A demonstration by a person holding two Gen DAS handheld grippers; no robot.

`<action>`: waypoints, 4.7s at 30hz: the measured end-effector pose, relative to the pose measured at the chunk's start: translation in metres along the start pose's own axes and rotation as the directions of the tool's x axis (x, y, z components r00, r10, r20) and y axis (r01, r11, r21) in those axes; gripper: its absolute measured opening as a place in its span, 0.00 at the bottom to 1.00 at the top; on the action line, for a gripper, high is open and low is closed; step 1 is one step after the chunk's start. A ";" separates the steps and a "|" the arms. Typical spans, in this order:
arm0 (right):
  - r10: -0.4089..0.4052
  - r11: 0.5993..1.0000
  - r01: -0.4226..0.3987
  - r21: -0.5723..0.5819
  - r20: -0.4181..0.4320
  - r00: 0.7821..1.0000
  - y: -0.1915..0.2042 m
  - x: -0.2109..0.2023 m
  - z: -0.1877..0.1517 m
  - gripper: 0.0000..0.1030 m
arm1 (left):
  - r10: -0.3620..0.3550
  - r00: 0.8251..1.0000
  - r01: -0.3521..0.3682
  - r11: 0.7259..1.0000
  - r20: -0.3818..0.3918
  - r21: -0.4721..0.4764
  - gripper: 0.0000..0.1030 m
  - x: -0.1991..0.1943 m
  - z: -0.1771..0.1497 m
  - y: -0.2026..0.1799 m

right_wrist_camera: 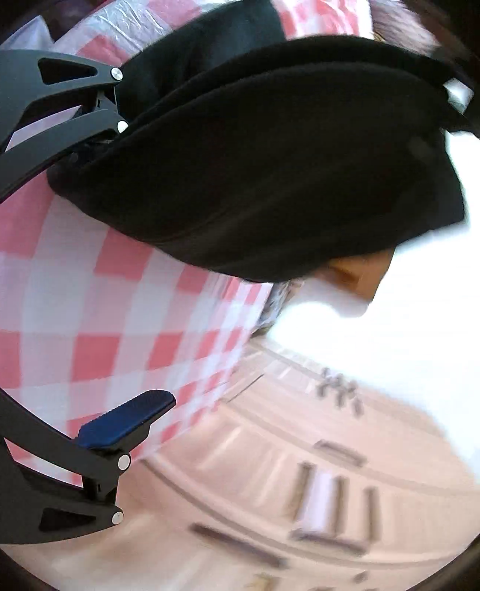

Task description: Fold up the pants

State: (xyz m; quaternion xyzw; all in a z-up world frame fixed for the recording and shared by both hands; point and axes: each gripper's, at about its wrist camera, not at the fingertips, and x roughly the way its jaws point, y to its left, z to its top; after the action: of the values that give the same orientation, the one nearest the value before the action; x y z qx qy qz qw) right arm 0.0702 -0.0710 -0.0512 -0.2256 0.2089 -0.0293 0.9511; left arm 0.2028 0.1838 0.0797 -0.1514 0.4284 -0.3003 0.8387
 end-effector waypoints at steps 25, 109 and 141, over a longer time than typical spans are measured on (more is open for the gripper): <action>0.317 0.946 -0.318 -0.055 -0.029 0.948 0.017 -0.014 -0.010 0.95 | 0.249 0.903 -0.062 0.882 0.351 -0.468 0.92 -0.065 -0.138 0.158; 0.845 0.535 -0.733 0.421 -0.273 0.460 0.042 0.226 0.120 0.95 | 0.384 0.884 -0.415 0.907 0.267 0.070 0.77 0.040 -0.140 0.026; 0.675 0.738 -0.640 0.212 -0.229 0.702 -0.009 0.034 -0.004 0.96 | 0.513 0.828 -0.539 0.839 0.227 0.069 0.79 0.049 -0.135 0.005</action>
State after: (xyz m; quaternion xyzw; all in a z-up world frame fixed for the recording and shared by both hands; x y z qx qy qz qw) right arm 0.1001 -0.0854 -0.0634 -0.0734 0.4111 0.2674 0.8684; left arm 0.1179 0.1567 -0.0329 -0.0017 0.3465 -0.0676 0.9356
